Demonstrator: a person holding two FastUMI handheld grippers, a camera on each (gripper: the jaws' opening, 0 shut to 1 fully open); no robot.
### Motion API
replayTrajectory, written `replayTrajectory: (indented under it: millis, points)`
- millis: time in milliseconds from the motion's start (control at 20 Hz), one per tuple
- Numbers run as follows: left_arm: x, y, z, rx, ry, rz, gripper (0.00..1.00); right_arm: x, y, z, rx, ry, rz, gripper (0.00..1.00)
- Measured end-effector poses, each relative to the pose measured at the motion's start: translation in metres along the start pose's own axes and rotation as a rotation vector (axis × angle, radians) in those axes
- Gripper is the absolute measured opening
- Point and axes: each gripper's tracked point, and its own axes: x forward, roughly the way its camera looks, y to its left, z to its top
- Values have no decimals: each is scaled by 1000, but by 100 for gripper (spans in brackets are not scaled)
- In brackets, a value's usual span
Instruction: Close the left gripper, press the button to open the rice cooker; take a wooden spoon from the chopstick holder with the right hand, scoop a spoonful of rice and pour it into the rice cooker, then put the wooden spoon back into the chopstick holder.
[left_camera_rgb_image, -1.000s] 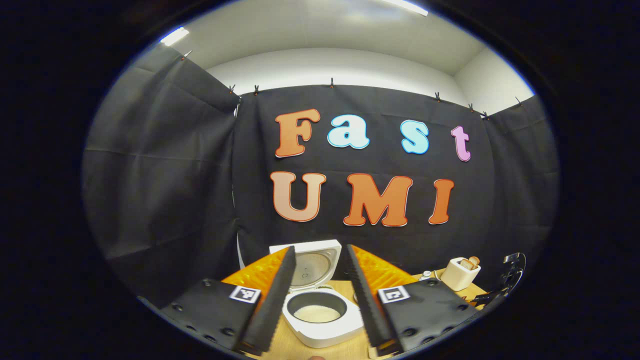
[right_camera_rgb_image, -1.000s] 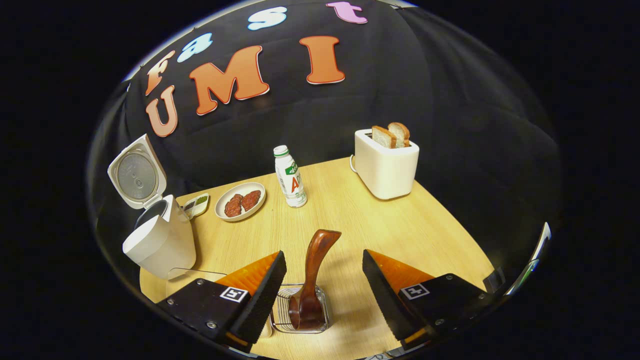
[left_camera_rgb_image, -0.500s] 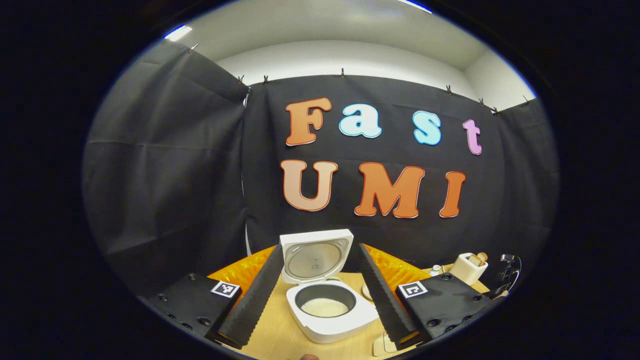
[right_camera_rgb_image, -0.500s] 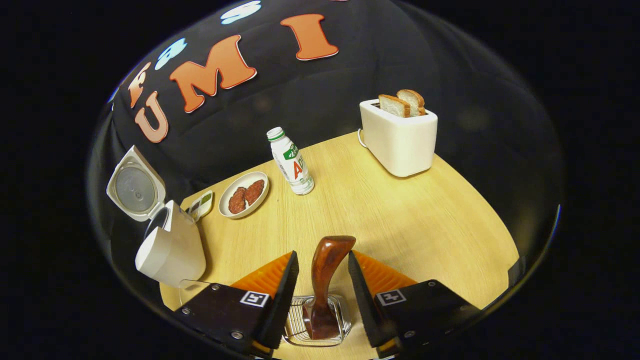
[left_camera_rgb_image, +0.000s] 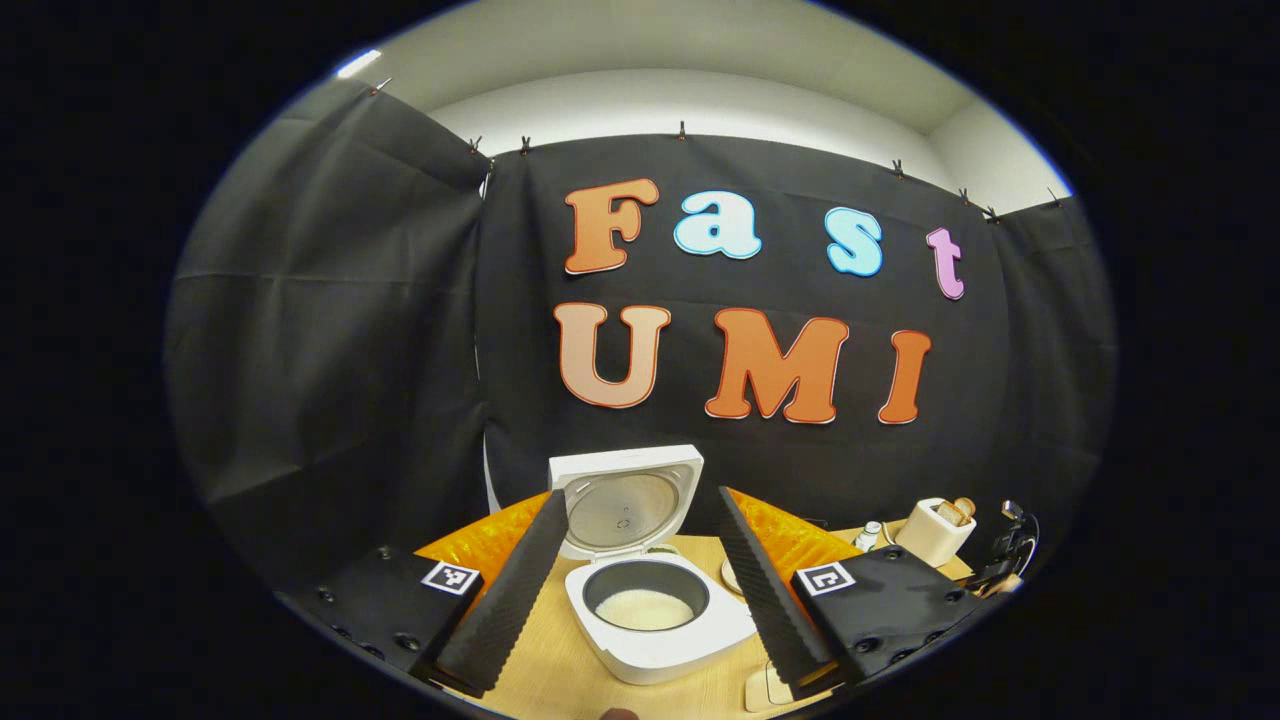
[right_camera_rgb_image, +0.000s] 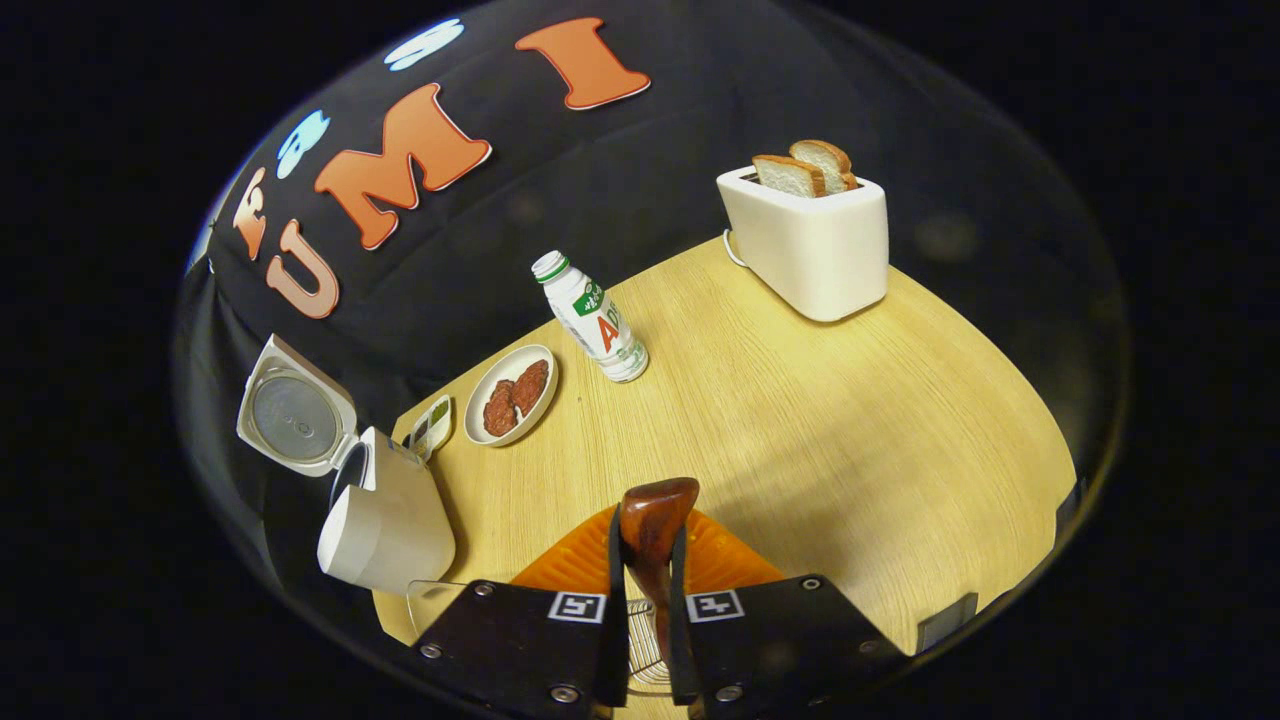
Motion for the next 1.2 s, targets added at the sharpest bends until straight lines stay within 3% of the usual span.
replayTrajectory:
  millis: [150, 550, 700, 900, 1200]
  points:
    - [0, -7, 0, 9, -3, -18, 100, -16, 6, 8, -8, -67, -8, 3]
    - [-6, -16, 7, -11, -19, -59, 100, -85, 44, 48, -101, -260, 5, 3]
    - [-9, -17, 9, -15, -25, -61, 100, -111, 84, 55, -173, -328, 63, 3]
    - [-15, -18, 4, -28, -16, -67, 100, -120, 142, 37, -246, -341, 177, 3]
    - [-19, -5, -7, -18, 10, -46, 99, -85, 184, -18, -419, -311, 201, 3]
